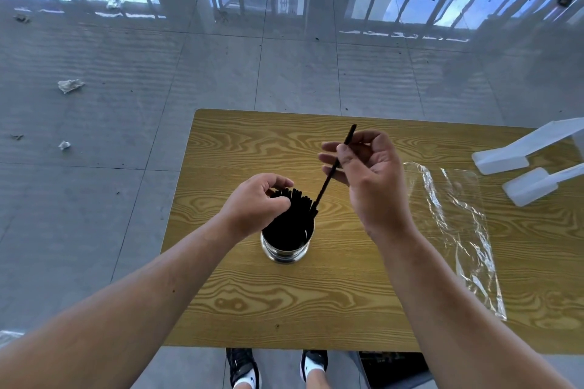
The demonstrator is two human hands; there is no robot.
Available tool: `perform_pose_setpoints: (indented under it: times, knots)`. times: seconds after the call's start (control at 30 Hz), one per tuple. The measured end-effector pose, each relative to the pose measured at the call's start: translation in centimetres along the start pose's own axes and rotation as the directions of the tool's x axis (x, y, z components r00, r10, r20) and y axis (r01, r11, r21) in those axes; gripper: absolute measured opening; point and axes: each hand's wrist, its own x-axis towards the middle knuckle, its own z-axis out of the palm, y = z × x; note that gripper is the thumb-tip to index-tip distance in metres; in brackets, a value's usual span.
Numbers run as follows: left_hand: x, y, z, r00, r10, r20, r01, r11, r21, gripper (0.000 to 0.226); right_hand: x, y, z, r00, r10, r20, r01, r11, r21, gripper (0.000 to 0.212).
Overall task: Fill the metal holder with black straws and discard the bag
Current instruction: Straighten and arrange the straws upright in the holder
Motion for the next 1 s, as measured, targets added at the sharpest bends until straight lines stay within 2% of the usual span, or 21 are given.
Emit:
perform_pose_setpoints:
  times: [0.07,0.13,0.17,0.23,0.3,0.4,0.5,0.63,0.73,0.8,0.9,1.0]
  knots:
    - [-0.1,0.1,0.3,1.0,-0.017,0.007,0.017,0.999,-0.041,0.04,0.2,-0.1,0.0,1.0,-0.009,-0.015,0.01,0.994,0.106,0.008]
    - [-0.1,0.2,0.6,1.0,-0.022,-0.002,0.021,0.997,-0.068,0.039,0.1,0.7,0.5,1.0,-0.003,0.005,0.002,0.993,0.121,0.009]
    - [-0.2,0.2,0.7,1.0,-0.02,-0.009,0.019,0.997,-0.073,0.039,-0.2,1.5,0.8,0.999,0.018,0.032,-0.021,0.997,0.072,0.009]
    - [0.0,0.3,0.9,1.0,-0.01,-0.009,0.01,0.997,-0.07,0.041,-1.1,3.5,0.8,0.989,0.106,0.104,-0.085,0.979,-0.184,0.012]
    - [0.2,0.2,0.9,1.0,0.002,0.004,-0.002,0.998,-0.058,0.041,-2.1,5.2,-0.1,0.974,0.18,0.136,-0.102,0.888,-0.448,0.016]
    - [0.7,0.1,0.9,0.999,0.031,0.021,-0.033,0.998,0.056,0.04,-2.5,6.0,-2.0,0.982,0.181,0.056,-0.113,0.799,-0.591,0.021]
    - [1.0,-0.1,1.2,0.997,0.07,0.043,-0.077,0.974,0.212,0.031,-2.5,6.7,-2.3,0.951,0.299,0.073,-0.175,0.721,-0.671,0.031]
    - [1.3,-0.3,1.5,0.992,0.127,-0.008,-0.119,0.947,0.298,0.013,-2.1,7.5,-1.4,0.954,0.291,0.078,-0.158,0.704,-0.692,0.018]
    - [1.3,-0.4,1.2,0.99,0.133,-0.057,-0.109,0.944,0.313,0.011,-1.9,7.8,-0.6,0.946,0.307,0.103,-0.16,0.72,-0.675,0.019]
    - [1.3,-0.5,1.0,0.989,0.124,-0.078,-0.094,0.946,0.309,0.009,-2.0,8.1,-0.3,0.948,0.296,0.118,-0.129,0.694,-0.708,0.021]
    - [1.2,-0.6,1.0,0.991,0.097,-0.089,-0.069,0.959,0.274,0.006,-2.1,8.3,-0.2,0.964,0.251,0.093,-0.101,0.664,-0.741,0.012]
    - [1.2,-0.7,1.0,0.995,0.069,-0.078,-0.05,0.972,0.231,0.007,-1.8,8.4,-0.4,0.955,0.285,0.076,-0.151,0.692,-0.706,0.009]
